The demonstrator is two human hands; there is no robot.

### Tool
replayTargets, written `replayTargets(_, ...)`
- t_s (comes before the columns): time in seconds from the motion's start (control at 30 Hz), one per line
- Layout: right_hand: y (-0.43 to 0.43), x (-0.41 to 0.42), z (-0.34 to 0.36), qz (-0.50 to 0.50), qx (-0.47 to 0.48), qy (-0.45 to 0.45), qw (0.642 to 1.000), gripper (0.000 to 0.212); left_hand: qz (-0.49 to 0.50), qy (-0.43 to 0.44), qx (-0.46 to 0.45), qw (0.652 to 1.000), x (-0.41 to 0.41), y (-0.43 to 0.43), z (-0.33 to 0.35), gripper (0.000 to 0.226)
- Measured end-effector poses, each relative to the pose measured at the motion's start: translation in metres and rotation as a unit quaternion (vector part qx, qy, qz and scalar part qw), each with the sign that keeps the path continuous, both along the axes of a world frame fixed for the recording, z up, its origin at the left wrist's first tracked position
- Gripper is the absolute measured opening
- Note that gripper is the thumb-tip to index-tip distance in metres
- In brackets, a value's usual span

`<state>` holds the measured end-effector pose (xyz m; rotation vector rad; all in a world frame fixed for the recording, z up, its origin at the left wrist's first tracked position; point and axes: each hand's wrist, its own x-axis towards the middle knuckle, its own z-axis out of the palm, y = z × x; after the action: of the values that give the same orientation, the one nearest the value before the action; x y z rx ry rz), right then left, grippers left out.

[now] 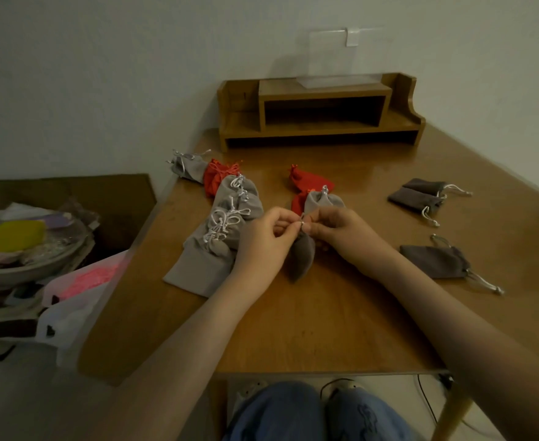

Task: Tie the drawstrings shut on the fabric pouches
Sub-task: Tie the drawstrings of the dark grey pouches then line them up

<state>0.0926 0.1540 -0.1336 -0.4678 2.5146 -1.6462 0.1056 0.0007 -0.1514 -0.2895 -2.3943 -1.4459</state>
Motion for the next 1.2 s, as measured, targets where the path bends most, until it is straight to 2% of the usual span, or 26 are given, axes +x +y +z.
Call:
replayTargets(0.13, 0.0008, 0.0015, 0.0036, 0.013, -0.002, -0.016, 1.0, 0.016, -0.022, -0.024, 0.034, 0.999, -0.0004, -0.0015, 0.001, 0.007)
replayTargets(0.3, 0.0031, 0.0027, 0.0063, 0.018, -0.012, -0.036, 0.999, 0.023, -0.057, -0.045, 0.095, 0.993, -0.0016, -0.0032, 0.0036, 0.015)
replayTargets(0.47, 0.0032, 0.0021, 0.0066, 0.017, -0.021, -0.017, 0.999, 0.022, -0.085, -0.056, 0.157, 0.982, -0.003, -0.0021, 0.0032, 0.013)
replayTargets(0.8, 0.0043, 0.0036, 0.0022, 0.005, 0.001, 0.013, 1.0, 0.014, -0.109, -0.164, 0.209, 0.958, -0.0045, -0.0035, 0.0026, 0.007)
replayTargets(1.0, 0.0042, 0.0019, -0.0018, -0.029, 0.055, 0.059, 0.996, 0.014, -0.095, -0.179, 0.129, 0.971, -0.0057, -0.0038, 0.0039, 0.012)
replayTargets(1.2, 0.0008, 0.0011, -0.0015, -0.032, 0.093, 0.079, 0.992, 0.01, -0.025, -0.109, -0.001, 0.994, -0.0026, -0.0001, 0.0037, 0.007)
